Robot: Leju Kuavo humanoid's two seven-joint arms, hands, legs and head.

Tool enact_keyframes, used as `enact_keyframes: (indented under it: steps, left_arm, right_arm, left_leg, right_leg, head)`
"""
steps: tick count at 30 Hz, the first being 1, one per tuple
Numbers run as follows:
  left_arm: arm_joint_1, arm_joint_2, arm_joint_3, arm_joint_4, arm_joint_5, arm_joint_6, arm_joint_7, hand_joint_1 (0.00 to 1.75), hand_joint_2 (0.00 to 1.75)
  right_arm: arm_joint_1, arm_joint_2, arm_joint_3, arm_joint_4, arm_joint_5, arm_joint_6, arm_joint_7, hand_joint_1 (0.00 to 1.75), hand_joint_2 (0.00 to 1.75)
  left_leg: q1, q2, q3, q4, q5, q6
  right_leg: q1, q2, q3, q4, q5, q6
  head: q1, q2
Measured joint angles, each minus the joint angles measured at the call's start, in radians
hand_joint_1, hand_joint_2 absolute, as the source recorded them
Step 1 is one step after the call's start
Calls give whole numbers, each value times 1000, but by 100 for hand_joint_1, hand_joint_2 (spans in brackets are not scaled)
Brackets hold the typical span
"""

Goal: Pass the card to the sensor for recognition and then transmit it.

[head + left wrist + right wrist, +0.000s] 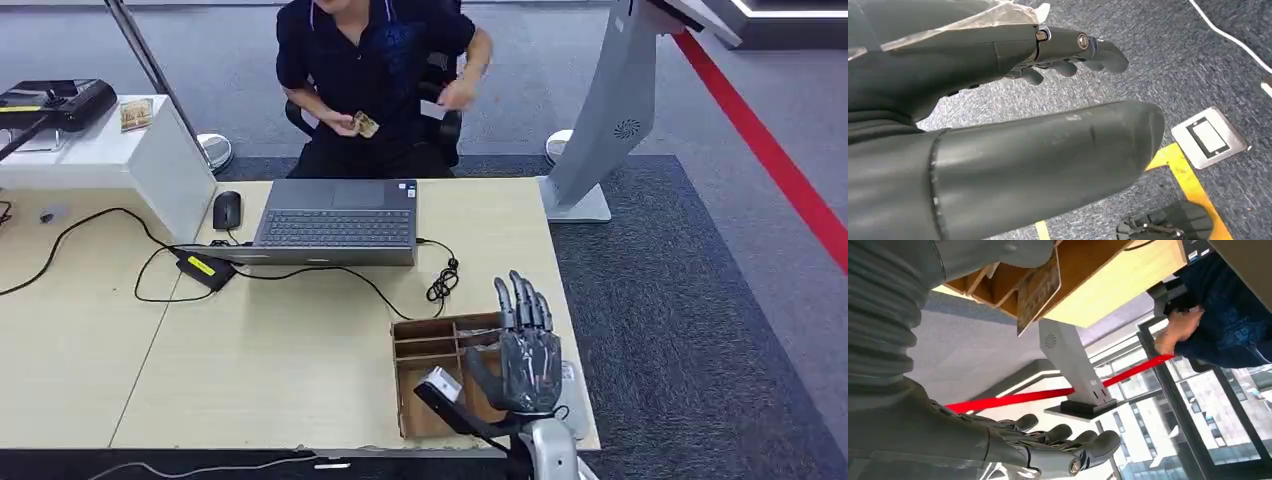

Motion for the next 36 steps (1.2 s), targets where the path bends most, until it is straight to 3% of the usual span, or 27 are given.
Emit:
enact_keyframes:
  steps: [16, 36]
  left_arm:
    - [-1, 0, -8, 0, -6, -3, 0, 0, 0]
    - [0, 2, -17, 0, 0, -3, 0, 0, 0]
  right_arm:
    - [-46, 2, 18, 34, -5, 0, -2, 0, 175]
    - [-21, -6, 26, 48, -21, 0, 10, 0, 175]
  left_leg:
    - [0, 0, 0, 0, 0, 0]
    - [0, 0, 0, 0, 0, 0]
  right_leg:
    - [0, 0, 0, 0, 0, 0]
    - [0, 0, 0, 0, 0, 0]
  head:
    - [0, 0]
    - [0, 0]
